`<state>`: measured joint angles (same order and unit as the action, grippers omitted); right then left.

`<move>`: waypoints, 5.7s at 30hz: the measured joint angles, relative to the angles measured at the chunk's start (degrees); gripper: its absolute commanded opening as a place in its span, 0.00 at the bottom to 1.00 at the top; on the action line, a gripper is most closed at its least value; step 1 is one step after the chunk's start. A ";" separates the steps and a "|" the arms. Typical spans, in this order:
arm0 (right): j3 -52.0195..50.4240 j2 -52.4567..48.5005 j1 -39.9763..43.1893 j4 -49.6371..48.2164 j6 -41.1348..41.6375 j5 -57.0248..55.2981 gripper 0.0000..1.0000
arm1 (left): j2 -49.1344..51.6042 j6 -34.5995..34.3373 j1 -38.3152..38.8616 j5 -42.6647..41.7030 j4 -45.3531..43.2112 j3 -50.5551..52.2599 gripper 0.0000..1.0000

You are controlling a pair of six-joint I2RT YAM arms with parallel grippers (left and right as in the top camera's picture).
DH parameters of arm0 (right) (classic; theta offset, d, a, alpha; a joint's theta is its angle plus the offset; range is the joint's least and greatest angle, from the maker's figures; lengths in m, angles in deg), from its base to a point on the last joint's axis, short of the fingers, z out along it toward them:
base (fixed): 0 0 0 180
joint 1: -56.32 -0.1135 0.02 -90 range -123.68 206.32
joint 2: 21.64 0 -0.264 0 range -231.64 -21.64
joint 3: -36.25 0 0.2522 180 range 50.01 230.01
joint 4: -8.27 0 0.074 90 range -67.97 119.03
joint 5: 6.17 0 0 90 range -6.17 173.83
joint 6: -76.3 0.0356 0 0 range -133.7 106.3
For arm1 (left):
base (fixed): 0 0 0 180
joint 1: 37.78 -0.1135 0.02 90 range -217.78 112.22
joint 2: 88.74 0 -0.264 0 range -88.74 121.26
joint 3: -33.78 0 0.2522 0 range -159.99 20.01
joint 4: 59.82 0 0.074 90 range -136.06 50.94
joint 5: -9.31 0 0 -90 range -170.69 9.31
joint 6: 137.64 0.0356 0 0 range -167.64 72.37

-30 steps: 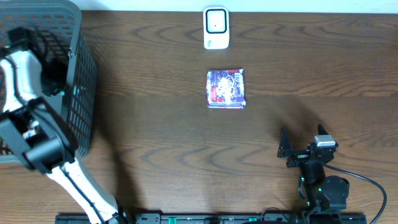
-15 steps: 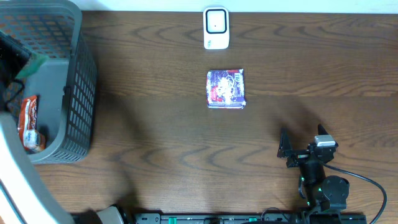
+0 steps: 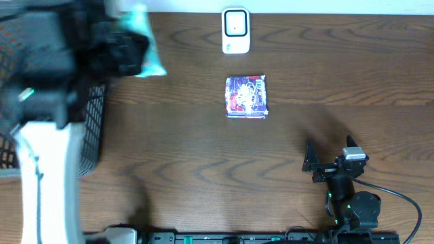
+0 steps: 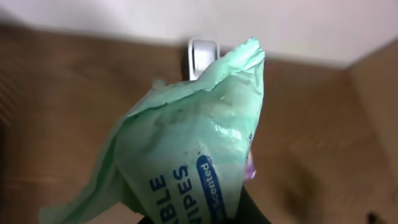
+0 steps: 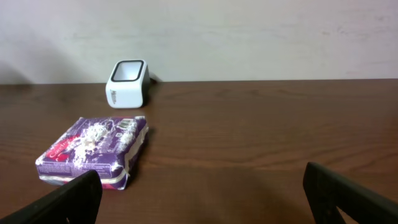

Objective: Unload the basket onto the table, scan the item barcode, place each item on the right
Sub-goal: 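Carry the green wipes to the scanner, barcode facing it, then set the green wipes down beside the purple pack, then return the left gripper to the basket and grasp an orange snack, then carry the orange snack to the scanner and set it down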

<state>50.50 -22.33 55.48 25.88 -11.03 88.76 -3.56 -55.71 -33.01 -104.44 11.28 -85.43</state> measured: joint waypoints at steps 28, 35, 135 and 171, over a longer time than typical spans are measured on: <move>0.00 0.00 0.00 0.00 0.02 -0.02 0.99 | 38.91 -5.55 21.40 10.40 -3.08 1.18 0.63; 0.00 0.00 0.00 0.00 0.00 0.00 0.99 | 37.99 -5.68 18.99 10.40 -1.14 0.17 0.65; 0.00 0.00 0.00 0.00 0.00 0.00 0.99 | 36.96 -28.00 -39.17 47.25 16.04 5.73 0.83; 0.00 0.00 0.00 0.00 0.00 0.00 0.99 | -2.05 -13.00 -24.15 -1.07 -4.00 -6.45 0.07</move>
<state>50.50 -22.33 55.48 25.88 -11.03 88.76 -5.61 -68.72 -57.16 -105.51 7.28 -91.88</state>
